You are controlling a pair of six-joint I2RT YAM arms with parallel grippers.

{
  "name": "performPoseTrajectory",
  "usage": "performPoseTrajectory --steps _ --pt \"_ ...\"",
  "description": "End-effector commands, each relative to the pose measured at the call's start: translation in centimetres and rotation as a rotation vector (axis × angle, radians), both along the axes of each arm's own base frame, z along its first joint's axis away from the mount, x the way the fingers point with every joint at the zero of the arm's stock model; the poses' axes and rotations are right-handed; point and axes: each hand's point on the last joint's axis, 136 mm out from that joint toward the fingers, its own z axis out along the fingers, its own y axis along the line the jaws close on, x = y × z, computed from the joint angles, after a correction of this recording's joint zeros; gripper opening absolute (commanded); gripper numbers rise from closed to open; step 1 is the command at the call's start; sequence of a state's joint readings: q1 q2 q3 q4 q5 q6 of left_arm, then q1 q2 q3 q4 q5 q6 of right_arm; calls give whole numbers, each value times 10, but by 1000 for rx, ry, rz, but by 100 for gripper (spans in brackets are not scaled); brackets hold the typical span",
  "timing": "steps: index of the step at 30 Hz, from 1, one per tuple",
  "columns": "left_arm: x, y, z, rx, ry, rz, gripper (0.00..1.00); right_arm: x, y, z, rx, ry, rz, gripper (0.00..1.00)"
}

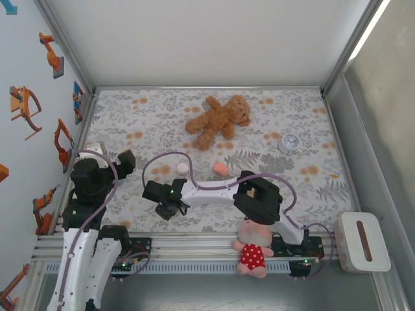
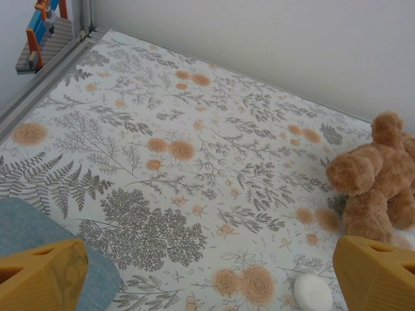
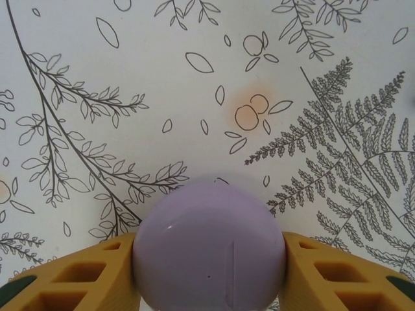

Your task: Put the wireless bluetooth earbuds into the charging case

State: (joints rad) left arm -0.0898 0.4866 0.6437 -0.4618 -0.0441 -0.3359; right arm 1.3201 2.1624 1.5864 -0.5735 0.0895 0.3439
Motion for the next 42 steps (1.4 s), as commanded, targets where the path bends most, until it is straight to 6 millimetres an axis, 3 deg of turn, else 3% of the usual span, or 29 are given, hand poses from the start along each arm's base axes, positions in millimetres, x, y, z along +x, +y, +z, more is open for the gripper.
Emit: performPoseTrajectory --steps 1,8,17,23,31,42 --pt "-2 0 -3 13 14 -7 96 6 -6 19 33 -64 13 49" --pt "-2 -10 4 -10 -3 -61 96 21 -12 69 197 -177 56 49" --pt "-4 -48 24 -116 -44 -267 96 46 -39 136 315 -439 237 49" --pt "-10 -85 37 -300 -30 -443 97 67 -67 165 309 -580 331 49" --pt "-32 -123 66 -373 -91 -724 100 79 -99 201 333 -706 419 48" --pt "-50 -169 67 -435 -35 -929 97 88 -126 235 327 -821 447 48"
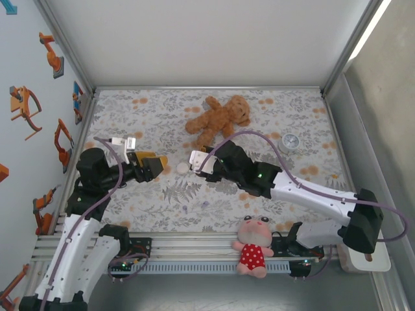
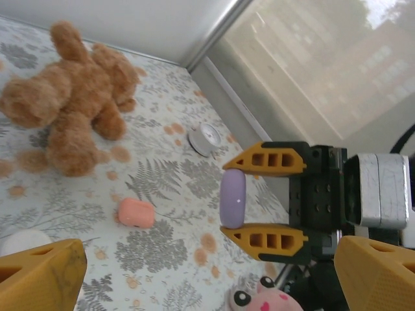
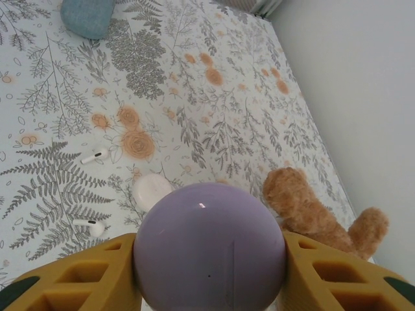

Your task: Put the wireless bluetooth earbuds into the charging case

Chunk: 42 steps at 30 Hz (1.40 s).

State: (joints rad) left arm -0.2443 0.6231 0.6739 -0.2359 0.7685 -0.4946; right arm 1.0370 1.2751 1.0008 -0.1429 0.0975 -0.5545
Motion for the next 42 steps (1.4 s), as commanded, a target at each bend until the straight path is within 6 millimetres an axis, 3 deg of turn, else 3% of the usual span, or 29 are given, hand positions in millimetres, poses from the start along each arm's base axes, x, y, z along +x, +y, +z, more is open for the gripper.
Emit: performPoseTrajectory --steps 1,7,17,20,42 --pt "-3 -12 20 -45 -27 -48 97 0 -4 14 9 -56 17 47" --pt "0 -33 12 -48 55 -100 92 -2 -6 22 39 -48 13 47" --pt "2 -63 9 -35 42 -185 84 -7 -3 31 88 -14 23 47" --pt "4 -69 9 -33 44 -200 77 -7 -5 33 95 -19 15 47" --pt "4 -105 -7 9 105 -302 60 -1 -8 37 115 -31 -30 46"
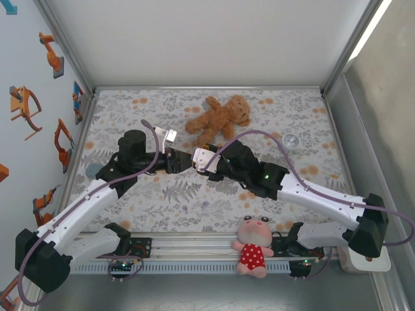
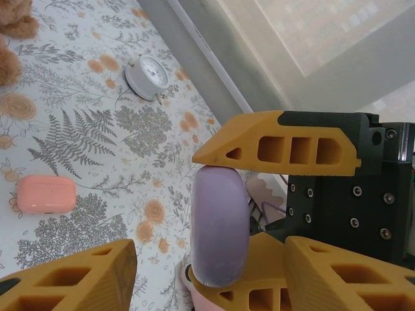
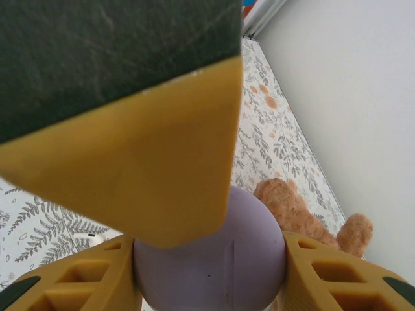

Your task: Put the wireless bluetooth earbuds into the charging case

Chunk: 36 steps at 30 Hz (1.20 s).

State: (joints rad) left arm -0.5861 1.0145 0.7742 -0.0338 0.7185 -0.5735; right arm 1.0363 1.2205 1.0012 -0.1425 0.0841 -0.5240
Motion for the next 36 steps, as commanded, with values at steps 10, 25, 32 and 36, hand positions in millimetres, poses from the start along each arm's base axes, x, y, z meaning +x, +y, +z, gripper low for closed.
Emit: performPoseTrajectory --steps 10,25,32,36 --pt "1 -13 8 -5 -15 -41 45 4 -5 16 47 -25 -34 46" --pt "-1 -19 -1 16 11 -70 29 7 -5 16 44 -30 -48 46" --pt "-1 -20 2 10 -10 -73 20 6 -7 15 40 -8 -61 53" --pt "1 -19 5 -3 -42 -60 19 6 -14 15 43 11 -82 69"
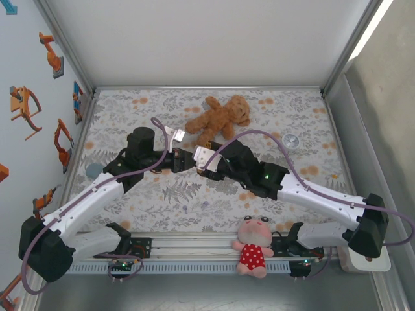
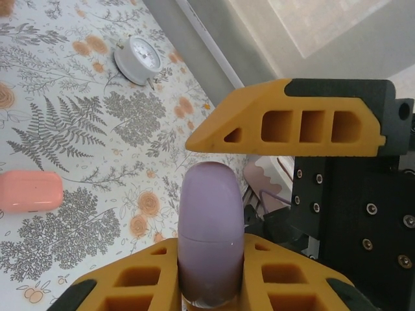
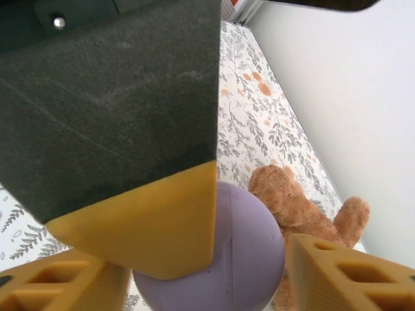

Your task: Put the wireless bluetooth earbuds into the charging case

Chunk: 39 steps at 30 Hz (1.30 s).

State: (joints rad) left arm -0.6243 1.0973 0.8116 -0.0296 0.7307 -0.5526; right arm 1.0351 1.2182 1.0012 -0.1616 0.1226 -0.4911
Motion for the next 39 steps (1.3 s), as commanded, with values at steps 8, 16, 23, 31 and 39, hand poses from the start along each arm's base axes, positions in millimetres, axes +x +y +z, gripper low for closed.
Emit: performPoseTrajectory --steps 8,16,23,31,39 --pt "7 5 26 -92 -223 57 18 -10 -27 24 145 45 -31 99" --pt "9 11 41 -172 -412 90 18 -12 -59 39 468 221 4 99" --pt "-4 15 60 -300 -630 79 14 -13 -60 59 686 380 100 100" --pt "-17 20 77 -364 -836 107 10 -16 -35 88 668 489 226 88" --pt "-25 17 84 -328 -899 57 10 -5 -21 96 659 515 252 83"
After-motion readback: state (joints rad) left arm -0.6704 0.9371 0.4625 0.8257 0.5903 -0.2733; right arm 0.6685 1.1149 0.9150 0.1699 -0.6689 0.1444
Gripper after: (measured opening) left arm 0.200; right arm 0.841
